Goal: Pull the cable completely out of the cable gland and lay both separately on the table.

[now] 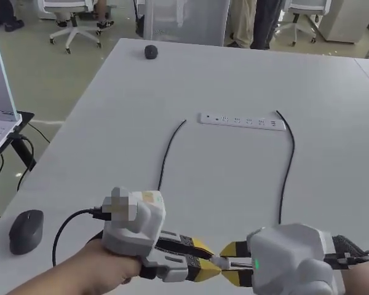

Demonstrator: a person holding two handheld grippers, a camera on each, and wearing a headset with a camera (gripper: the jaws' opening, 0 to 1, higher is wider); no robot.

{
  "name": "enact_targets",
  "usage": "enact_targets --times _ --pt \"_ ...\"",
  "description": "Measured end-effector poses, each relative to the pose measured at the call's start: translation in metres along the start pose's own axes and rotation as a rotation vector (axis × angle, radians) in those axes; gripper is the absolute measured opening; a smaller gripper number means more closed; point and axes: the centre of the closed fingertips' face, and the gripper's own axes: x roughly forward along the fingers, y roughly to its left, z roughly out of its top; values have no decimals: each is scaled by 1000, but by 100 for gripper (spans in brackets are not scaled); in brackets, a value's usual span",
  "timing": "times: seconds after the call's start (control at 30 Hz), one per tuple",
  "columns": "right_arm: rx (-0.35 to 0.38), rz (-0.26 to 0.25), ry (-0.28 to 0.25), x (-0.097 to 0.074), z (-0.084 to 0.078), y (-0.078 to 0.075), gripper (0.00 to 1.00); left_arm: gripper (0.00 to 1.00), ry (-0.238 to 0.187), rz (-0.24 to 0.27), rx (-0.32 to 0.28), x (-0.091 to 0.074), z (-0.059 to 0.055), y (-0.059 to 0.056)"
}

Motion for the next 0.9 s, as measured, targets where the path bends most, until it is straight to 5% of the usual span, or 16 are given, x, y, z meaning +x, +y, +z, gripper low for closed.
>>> enact_targets --times 0.5,0.7,0.83,0.9 --pt "82 36 -15 -3 0 2 8 15 -2 5 39 0 0 -5" --pt "440 134 -114 -14 6 -8 17 15 8 38 212 -4 2 -5" --pt "541 140 -160 -24 7 -22 20 15 -8 57 270 -10 8 -9" --pt "520 140 -157 -26 6 -22 20 15 -13 63 298 -14 11 -10"
